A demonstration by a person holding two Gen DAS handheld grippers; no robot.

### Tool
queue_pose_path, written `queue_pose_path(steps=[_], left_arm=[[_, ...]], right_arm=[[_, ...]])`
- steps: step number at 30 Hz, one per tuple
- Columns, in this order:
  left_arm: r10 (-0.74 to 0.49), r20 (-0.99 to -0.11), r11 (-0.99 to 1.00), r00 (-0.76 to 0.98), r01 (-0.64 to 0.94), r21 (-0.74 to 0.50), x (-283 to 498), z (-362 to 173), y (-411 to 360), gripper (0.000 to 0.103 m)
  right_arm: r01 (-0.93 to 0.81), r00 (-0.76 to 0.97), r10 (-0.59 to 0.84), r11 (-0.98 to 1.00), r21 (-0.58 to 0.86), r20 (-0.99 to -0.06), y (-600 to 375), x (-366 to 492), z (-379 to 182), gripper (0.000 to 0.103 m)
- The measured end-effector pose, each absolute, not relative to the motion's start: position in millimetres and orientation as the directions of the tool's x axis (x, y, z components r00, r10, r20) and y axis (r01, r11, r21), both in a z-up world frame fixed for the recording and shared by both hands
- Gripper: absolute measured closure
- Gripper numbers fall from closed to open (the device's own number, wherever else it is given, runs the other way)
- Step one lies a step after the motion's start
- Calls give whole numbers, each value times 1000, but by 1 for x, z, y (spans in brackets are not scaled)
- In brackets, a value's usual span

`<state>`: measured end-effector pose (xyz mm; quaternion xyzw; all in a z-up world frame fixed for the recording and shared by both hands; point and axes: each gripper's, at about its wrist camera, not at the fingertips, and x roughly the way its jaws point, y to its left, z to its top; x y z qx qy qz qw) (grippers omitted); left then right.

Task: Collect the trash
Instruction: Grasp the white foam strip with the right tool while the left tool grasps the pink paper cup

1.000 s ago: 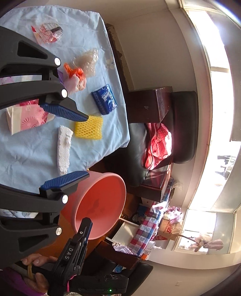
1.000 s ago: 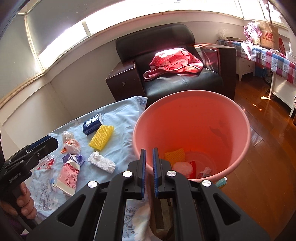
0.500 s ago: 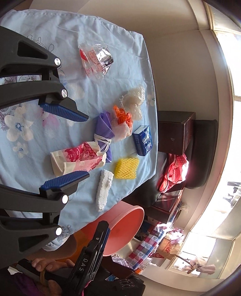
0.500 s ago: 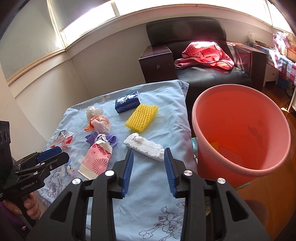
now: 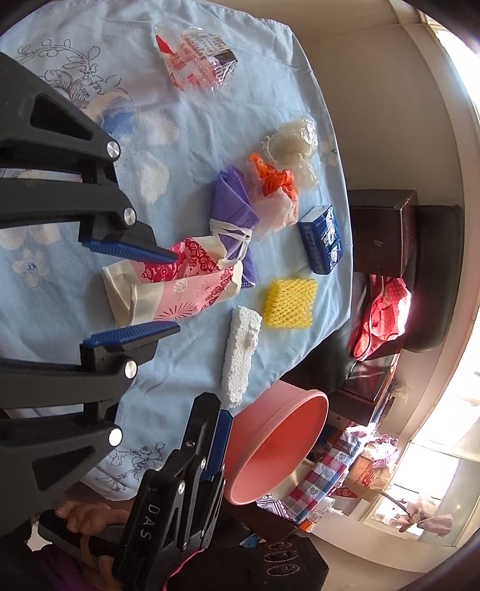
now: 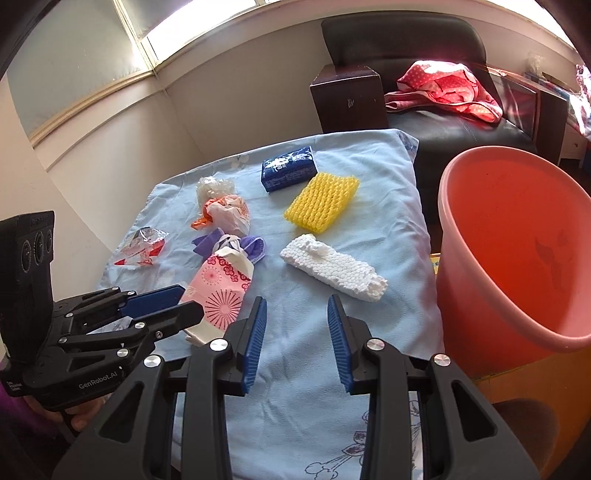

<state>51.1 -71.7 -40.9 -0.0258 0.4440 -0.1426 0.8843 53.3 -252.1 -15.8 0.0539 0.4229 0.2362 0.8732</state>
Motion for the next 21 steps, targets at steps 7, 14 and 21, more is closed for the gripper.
queue_pose_path(steps=[7,14,21], left_arm=[[-324,-767,943,554,256,-213,50,-41,-69,93],[-332,-737,942,589,237,-236,40,-26,-48,95],[-328,-722,944,609,226,-239,33,-18,-35,95]], right_arm=[[-382,545,335,915,128,-768,-243,64,-12,68],[-475,509,377,873,113,-774,-239,94,-7,68],[-584,426,377,809,68,-823,-226,115,-17,53]])
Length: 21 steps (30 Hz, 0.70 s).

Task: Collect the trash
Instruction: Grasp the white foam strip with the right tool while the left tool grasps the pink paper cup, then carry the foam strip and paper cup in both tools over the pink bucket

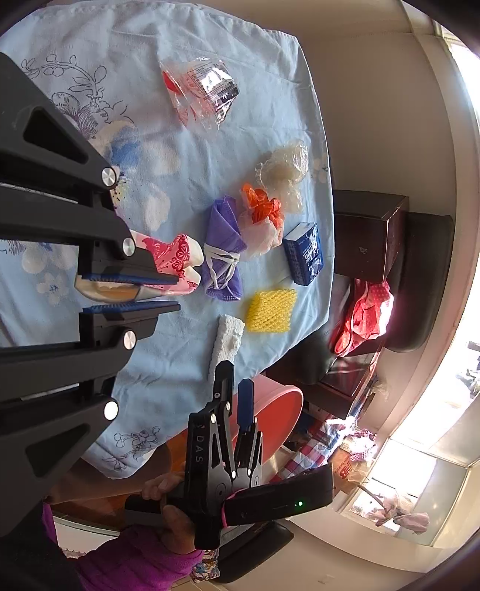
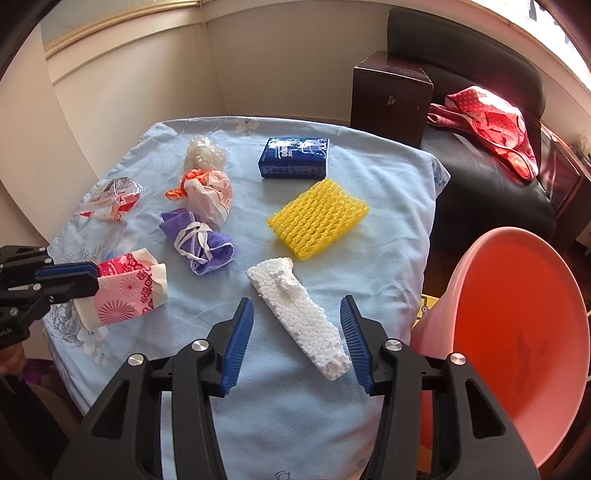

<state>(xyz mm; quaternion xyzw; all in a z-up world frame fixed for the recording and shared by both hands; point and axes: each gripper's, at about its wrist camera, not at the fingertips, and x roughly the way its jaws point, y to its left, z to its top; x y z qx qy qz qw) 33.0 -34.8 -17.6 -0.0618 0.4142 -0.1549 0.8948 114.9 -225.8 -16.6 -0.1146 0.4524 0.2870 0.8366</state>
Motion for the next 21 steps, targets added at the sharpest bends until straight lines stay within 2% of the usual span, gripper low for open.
queue_pose_path(steps=[11,13,15,16,21], left_arm=[[-319,-714,948,623,214,-237,29,-13,-27,95],[-318,-709,948,629,215,-235,27,-11,-27,95],[-316,-703,949,637,215,-232,25,-8,-26,95],[-314,-700,949,641,214,-230,24,-7,-26,95],[-310,-683,951,662,214,-225,21,1,-27,96]], right_arm=[[-633,392,338,774,16,-856,-220,107,-42,53],[-630,402,339,776,12,-851,-220,101,-43,61],[-615,412,340,789,18,-846,-222,97,-41,74],[-608,413,342,794,24,-844,-223,95,-41,78],[-567,436,371,820,69,-820,-229,80,-37,78]])
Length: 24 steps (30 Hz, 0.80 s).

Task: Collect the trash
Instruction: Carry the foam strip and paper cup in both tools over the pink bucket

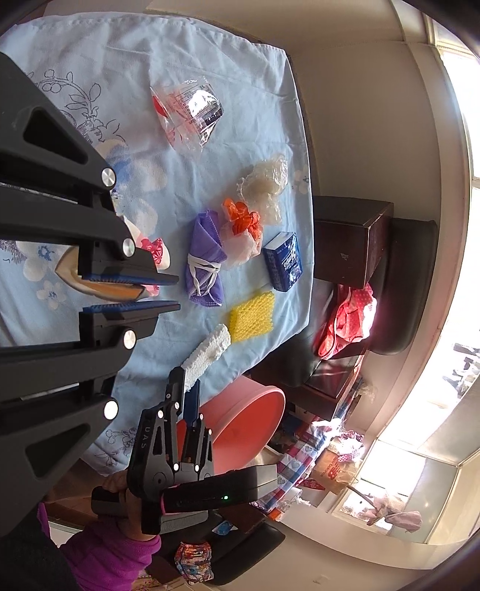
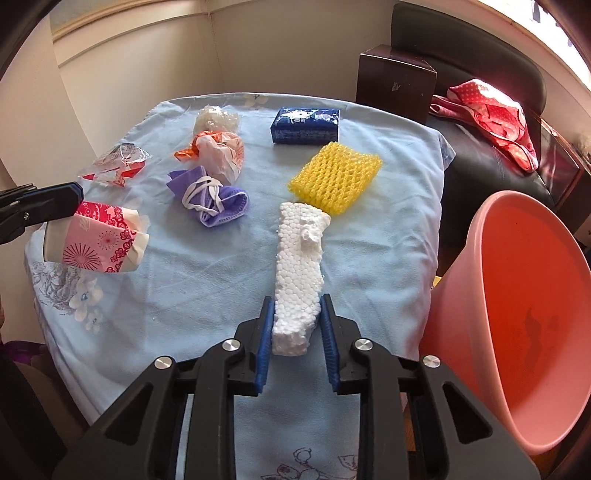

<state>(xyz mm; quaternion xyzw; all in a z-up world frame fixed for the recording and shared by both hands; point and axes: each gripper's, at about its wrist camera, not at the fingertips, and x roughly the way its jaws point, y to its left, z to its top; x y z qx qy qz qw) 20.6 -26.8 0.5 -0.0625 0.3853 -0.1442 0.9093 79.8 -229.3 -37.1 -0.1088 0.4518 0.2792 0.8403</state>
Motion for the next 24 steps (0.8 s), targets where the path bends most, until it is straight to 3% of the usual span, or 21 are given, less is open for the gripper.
queue_pose_path(steps=[12,24], left_arm=[[-340,-622,940,705,260,-220,31,28,-45,96],[-430,-551,901,715,376,-216,60,56,-110,96]], right_arm=[[-470,548,460,860,197,-699,-255,42,3,78],[-308,666,378,924,226,-643,-307,37,15,78]])
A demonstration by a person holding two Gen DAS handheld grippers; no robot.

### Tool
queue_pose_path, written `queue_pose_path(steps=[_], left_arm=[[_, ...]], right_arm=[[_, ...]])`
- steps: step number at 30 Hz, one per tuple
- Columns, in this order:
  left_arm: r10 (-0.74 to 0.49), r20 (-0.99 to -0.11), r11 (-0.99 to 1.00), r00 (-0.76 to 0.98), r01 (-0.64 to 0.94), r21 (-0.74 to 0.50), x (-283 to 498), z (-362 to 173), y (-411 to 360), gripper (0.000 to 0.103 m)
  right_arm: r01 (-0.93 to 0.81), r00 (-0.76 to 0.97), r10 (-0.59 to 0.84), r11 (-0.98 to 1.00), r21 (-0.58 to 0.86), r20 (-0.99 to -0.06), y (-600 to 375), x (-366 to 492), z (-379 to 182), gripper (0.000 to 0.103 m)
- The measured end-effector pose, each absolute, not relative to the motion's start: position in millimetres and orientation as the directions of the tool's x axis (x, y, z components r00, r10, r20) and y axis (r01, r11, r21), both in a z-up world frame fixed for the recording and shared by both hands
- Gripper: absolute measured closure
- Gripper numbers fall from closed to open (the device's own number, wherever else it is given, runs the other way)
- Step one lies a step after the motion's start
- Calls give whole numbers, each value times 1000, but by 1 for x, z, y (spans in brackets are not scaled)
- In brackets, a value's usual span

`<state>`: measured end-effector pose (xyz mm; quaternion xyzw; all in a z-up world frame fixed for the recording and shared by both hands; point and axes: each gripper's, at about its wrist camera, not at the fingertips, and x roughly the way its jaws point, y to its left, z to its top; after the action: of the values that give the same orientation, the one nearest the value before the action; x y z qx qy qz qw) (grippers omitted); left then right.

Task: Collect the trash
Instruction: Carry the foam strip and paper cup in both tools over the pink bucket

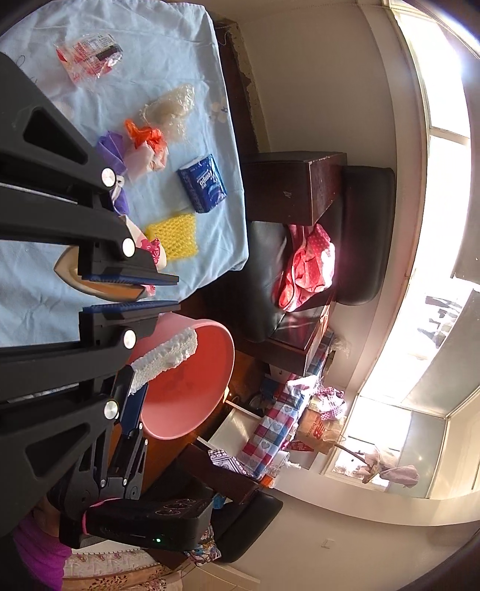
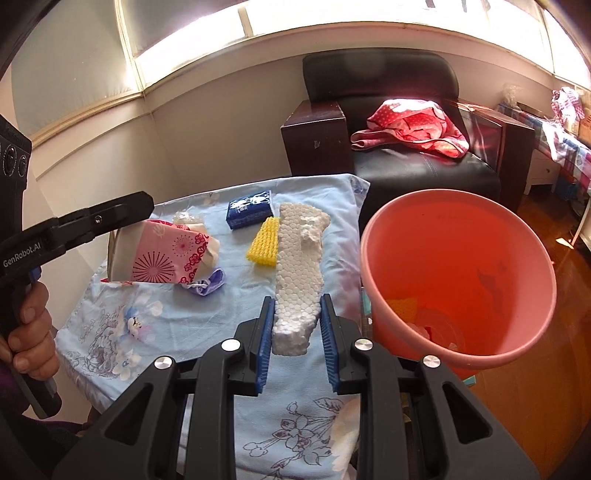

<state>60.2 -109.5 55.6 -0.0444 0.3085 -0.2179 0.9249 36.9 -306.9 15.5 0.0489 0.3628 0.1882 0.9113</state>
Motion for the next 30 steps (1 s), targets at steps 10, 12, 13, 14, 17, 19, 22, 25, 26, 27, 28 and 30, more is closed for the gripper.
queue_pose_path(steps=[10,12,13,14,17,19,22,25,26,27,28,30], left_arm=[[-520,-528,846,671,491,-209,87,63,-186,96],[-531,-530,836,661,509,-204,91,62,-200,96],[-536,-532,832,656,516,-203,93,60,-206,96],[-540,-535,829,649,522,-203,96,58,-212,96],[-545,-551,822,632,531,-206,105,51,-227,96],[-546,-565,820,618,533,-210,112,45,-237,96],[-544,-583,820,603,531,-215,122,34,-251,96],[-543,-601,821,586,523,-231,132,25,-261,96],[-541,-606,821,583,521,-233,135,22,-264,96],[-541,-608,822,581,520,-234,137,20,-267,96],[-540,-610,821,580,520,-233,138,18,-270,95],[-541,-613,820,576,524,-231,142,15,-274,95]], right_arm=[[-145,722,269,960,240,-638,-358,40,10,78],[-117,726,249,963,241,-641,-366,42,7,78],[-103,728,238,965,241,-643,-370,43,6,78],[-91,728,231,966,243,-645,-374,44,4,78],[-55,728,211,966,251,-652,-384,47,0,78],[-37,729,202,966,257,-654,-389,50,-2,78],[-15,726,191,965,263,-660,-394,54,-6,78],[0,721,182,965,262,-669,-396,57,-11,78],[4,719,178,966,260,-672,-397,58,-12,78],[9,718,174,966,259,-674,-397,59,-13,78],[13,716,172,966,258,-677,-398,60,-15,78],[20,712,166,967,256,-682,-399,63,-17,78]])
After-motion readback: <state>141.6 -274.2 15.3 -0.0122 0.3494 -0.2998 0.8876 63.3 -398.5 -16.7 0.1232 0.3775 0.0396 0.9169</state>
